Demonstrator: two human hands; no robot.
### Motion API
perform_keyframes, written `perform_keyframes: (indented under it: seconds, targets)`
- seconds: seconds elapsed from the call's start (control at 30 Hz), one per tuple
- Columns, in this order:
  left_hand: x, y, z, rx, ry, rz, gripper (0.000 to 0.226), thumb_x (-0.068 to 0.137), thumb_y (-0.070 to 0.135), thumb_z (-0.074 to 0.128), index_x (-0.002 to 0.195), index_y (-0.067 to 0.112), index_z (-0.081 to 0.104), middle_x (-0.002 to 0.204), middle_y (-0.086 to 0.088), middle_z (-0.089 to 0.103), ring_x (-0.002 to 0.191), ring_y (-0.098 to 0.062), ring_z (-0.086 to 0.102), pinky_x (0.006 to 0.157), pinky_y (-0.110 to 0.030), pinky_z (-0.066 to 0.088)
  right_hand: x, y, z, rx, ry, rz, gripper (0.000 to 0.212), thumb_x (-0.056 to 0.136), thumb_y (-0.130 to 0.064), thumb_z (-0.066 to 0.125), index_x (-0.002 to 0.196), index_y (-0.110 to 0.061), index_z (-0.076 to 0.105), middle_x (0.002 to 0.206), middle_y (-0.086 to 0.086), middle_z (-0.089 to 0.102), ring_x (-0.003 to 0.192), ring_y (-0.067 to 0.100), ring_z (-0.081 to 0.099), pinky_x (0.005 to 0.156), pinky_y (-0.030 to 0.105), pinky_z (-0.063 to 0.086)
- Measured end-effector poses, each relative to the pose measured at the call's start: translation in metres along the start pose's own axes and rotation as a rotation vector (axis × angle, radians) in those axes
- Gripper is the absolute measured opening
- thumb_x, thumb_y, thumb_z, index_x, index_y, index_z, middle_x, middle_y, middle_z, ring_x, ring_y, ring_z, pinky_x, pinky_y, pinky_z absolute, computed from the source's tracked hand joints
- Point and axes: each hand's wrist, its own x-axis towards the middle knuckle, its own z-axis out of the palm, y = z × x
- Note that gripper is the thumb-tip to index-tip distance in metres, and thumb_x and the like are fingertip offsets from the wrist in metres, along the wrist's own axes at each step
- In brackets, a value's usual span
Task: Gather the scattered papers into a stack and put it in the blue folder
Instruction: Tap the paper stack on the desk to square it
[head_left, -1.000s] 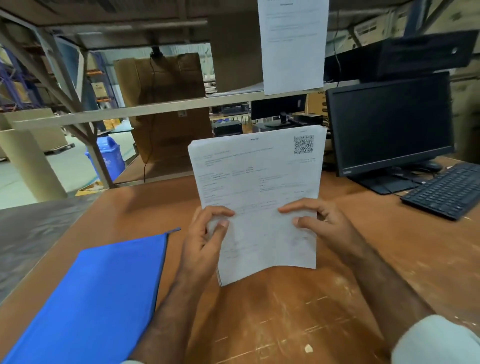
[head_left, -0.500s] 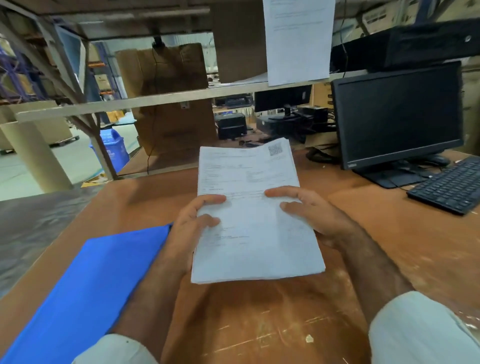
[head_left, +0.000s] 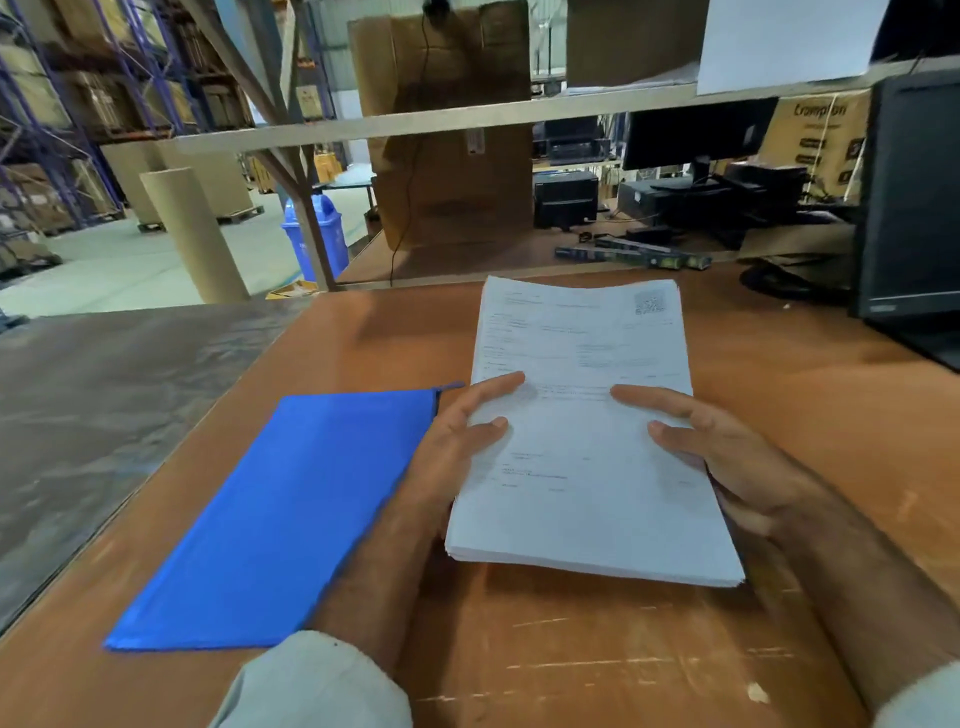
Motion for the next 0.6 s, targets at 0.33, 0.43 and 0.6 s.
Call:
perform_keyframes:
  seconds: [0.33,0.43,0.6]
  targets:
    - [-0.005,0.010,-0.005,-0.046,-0.053,-0.052,0.050,0.098,-0.004,0.050,0.135,0.027,0.063,0.141,-0.003,0.061,0.125,-0.035,0.062,0.100,-0.049,0.055,-0.004,0.001,0.016,-0.038,0.125,-0.108,0.035,0.100,-0.003,0.054,0.120,-0.022,0.076,0.133,-0.008,0.067,0.113,0.024,0.070,0.089,0.041,0.061]
    - [-0.009,0.014,-0.019,0.193,0.087,-0.011,0.046,0.101,0.007,0.054,0.133,0.040,0.060,0.132,0.006,0.066,0.115,-0.019,0.068,0.085,-0.035,0.060,-0.006,0.001,0.021,-0.101,0.175,-0.176,0.036,0.101,-0.004,0.054,0.119,-0.026,0.076,0.133,-0.014,0.066,0.116,0.018,0.068,0.094,0.041,0.059]
    - [-0.018,0.019,-0.064,1.169,0.494,-0.047,0.025,0.088,0.041,0.074,0.101,0.020,0.067,0.087,0.001,0.067,0.096,-0.025,0.067,0.077,-0.033,0.049,-0.006,-0.003,0.014,-0.215,0.254,-0.339,0.039,0.103,-0.005,0.053,0.122,-0.032,0.073,0.141,-0.019,0.058,0.127,0.011,0.058,0.096,0.030,0.055]
